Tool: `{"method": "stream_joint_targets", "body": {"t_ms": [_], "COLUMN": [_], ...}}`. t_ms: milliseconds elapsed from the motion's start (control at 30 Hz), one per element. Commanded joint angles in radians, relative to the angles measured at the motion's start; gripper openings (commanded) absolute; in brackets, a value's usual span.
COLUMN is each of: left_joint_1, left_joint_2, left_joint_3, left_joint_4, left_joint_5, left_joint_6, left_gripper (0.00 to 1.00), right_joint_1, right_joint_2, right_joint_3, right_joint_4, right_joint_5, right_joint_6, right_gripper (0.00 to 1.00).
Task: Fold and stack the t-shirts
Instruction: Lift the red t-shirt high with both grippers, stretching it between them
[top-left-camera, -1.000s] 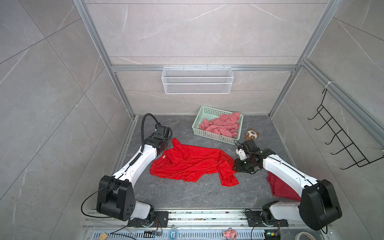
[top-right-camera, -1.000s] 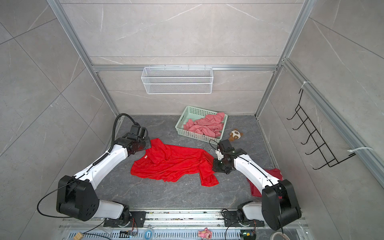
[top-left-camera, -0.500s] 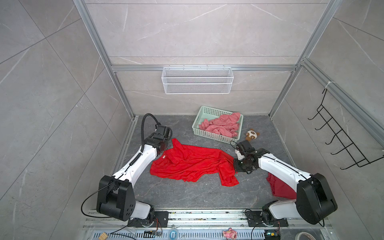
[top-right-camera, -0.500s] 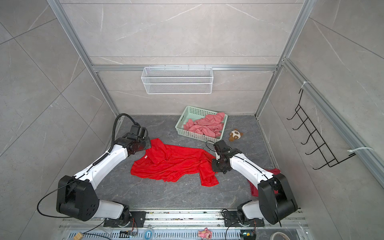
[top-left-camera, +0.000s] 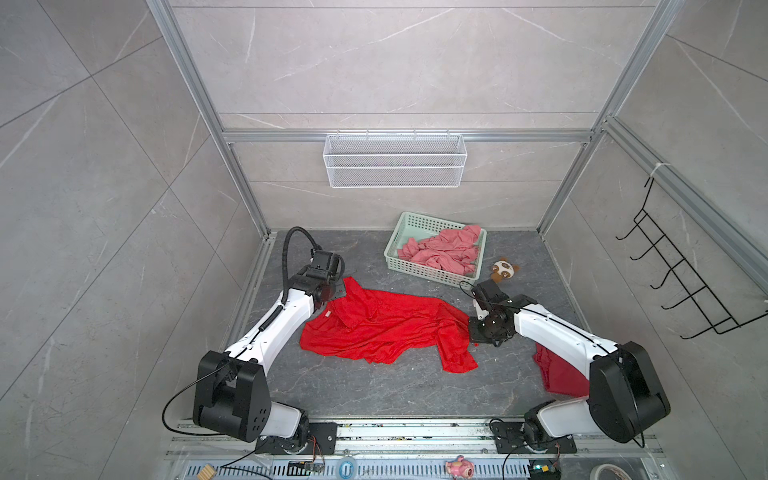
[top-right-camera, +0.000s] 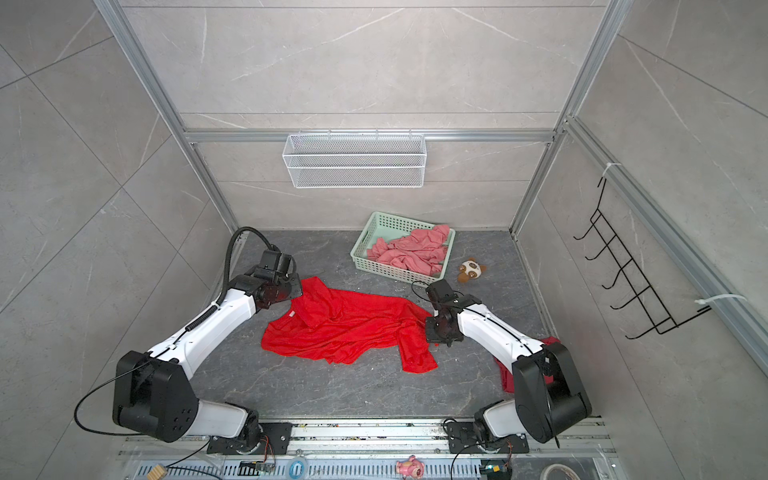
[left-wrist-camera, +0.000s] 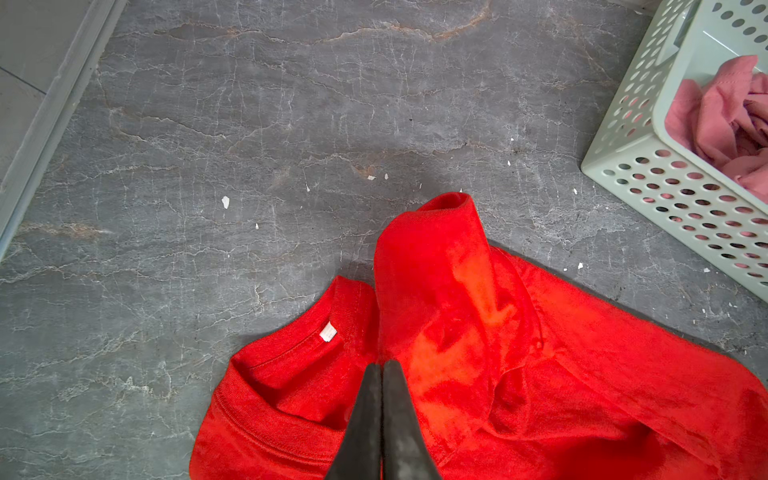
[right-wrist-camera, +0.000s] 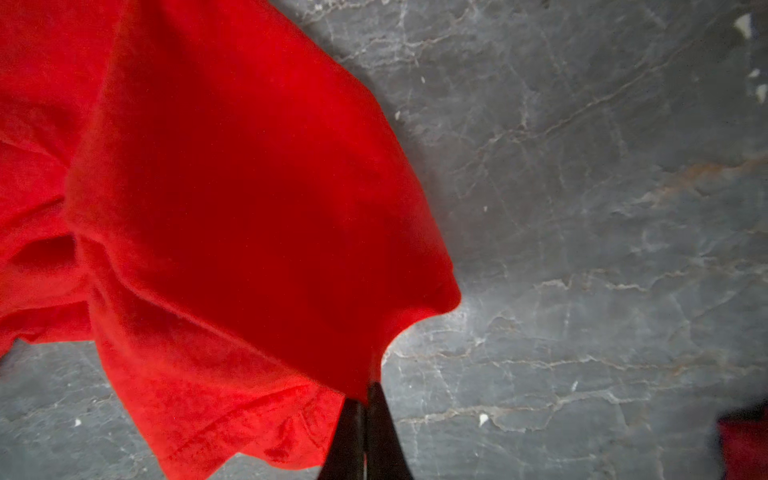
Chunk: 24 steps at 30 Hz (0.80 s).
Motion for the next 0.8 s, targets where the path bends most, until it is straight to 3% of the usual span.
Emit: {"method": "stream_joint_targets", "body": {"t_ms": [0, 200, 433, 767], "left_joint_1": [0.008, 0.014, 0.061, 0.126], "left_joint_2": [-0.044, -0.091, -0.177, -0.261], "left_joint_3": [0.003, 0.034, 0.162, 0.513], "left_joint_4": [0.025, 0.033, 0.051, 0.081], "left_joint_5": [0.01, 0.033, 0.058, 0.012], "left_joint_6": [0.016, 0.025, 0.072, 0.249], "left_gripper": [0.0, 0.0, 0.0, 0.0], "right_joint_1": [0.003, 0.003, 0.004, 0.062], "right_joint_2": [-0.012, -0.088, -0.156, -0.199], "right_joint_3": [0.03, 0.128, 0.307, 0.601], "right_joint_4": [0.001, -0.017, 0.035, 0.152], "right_joint_5": [0.105, 0.34, 0.558, 0.621], "right_joint_6": [0.051, 0.084, 0.015, -0.218], "right_gripper": [0.0, 0.0, 0.0, 0.0]}}
